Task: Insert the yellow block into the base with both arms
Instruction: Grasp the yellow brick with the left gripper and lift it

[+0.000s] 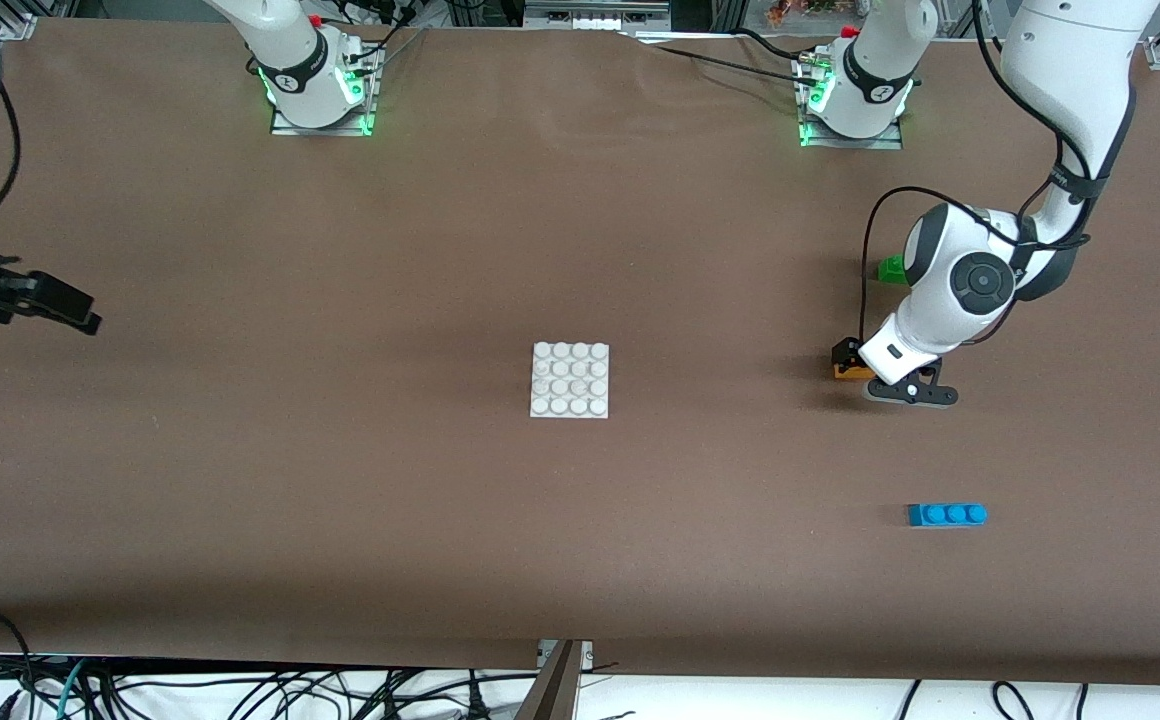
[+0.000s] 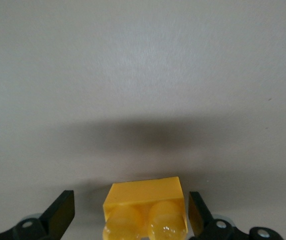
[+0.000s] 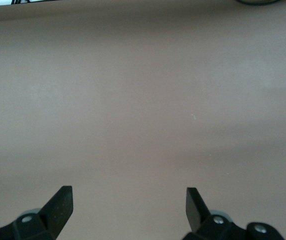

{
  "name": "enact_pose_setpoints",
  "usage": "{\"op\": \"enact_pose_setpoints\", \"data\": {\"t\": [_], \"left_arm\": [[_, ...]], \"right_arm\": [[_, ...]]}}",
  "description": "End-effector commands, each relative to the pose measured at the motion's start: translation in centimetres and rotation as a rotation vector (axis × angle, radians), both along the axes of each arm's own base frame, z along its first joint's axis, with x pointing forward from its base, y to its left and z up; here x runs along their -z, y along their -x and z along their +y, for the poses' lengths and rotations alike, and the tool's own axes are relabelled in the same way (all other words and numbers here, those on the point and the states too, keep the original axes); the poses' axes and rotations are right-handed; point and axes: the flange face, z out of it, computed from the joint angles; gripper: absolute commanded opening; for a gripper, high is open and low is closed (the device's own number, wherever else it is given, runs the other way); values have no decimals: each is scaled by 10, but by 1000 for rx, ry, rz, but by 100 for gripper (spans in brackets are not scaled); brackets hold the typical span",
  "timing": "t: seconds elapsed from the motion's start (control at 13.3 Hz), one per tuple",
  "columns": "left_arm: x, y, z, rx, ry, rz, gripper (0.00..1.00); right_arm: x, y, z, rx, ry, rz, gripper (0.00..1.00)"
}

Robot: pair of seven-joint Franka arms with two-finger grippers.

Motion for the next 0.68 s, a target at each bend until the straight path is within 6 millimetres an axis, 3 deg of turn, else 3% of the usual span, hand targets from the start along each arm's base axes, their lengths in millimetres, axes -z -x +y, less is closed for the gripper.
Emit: {"op": "enact_pose_setpoints", "data": {"t": [0.0, 0.15, 0.3, 0.38, 0.45, 0.6], "left_arm": [[5, 5, -3, -40, -1, -7, 100], [7, 5, -6, -51, 0, -5, 97], [6, 5, -7, -50, 1, -6, 46], [6, 5, -7, -50, 1, -6, 33], [4, 4, -6, -50, 0, -8, 25], [-10, 0, -6, -50, -7, -18, 25]], "right_arm": [[-1, 20, -13, -86, -12, 15, 100], [-13, 29, -34, -248, -5, 6, 100], [-16, 32, -41, -309, 9, 5, 100], [-16, 32, -41, -313, 23, 9, 100], [-16, 33, -43, -313, 46, 18, 100], [-15, 35, -45, -311, 66, 43, 100]]}}
